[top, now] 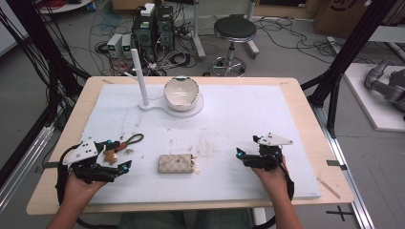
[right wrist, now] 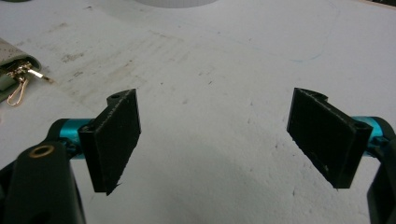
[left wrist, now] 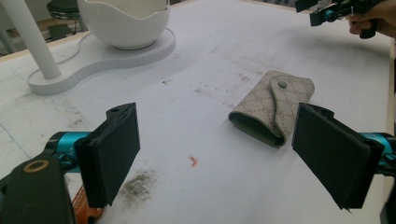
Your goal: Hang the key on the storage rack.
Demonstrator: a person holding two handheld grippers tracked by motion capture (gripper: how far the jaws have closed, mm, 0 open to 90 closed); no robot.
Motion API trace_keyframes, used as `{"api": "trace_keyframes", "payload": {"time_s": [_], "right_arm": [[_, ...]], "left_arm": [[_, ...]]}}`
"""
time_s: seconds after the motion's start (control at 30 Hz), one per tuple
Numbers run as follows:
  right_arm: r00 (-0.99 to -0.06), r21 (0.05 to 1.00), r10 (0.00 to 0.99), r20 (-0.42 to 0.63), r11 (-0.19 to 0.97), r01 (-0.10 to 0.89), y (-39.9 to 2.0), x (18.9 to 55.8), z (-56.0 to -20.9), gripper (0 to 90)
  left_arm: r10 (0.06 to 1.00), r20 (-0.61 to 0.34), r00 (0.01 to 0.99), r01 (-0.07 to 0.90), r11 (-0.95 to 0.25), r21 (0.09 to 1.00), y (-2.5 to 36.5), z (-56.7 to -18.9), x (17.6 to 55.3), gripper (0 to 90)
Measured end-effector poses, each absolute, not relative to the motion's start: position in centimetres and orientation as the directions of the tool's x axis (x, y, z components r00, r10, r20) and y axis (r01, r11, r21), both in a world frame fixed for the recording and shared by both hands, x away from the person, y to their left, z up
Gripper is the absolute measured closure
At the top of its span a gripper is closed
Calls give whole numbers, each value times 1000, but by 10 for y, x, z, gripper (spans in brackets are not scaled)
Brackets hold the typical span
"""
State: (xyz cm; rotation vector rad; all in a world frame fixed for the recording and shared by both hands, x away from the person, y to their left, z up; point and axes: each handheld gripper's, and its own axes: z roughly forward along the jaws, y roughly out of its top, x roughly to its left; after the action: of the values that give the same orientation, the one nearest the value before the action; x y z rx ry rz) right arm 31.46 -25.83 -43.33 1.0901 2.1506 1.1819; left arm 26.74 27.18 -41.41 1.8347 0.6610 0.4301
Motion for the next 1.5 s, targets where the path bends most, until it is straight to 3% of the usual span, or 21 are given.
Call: {"api": "trace_keyframes", "payload": {"time_s": [0.87,1.5], "right_arm": [[-554,868,833,6,270,416,-283,302,-428,177],[-575,864,818,2,288,414,-272,309,-429,177]], "left_arm": [[608,-33,794,222,-239,945,263,-411,272,152],[690,-7,724,253,-257,933,286,-411,277,152]]}}
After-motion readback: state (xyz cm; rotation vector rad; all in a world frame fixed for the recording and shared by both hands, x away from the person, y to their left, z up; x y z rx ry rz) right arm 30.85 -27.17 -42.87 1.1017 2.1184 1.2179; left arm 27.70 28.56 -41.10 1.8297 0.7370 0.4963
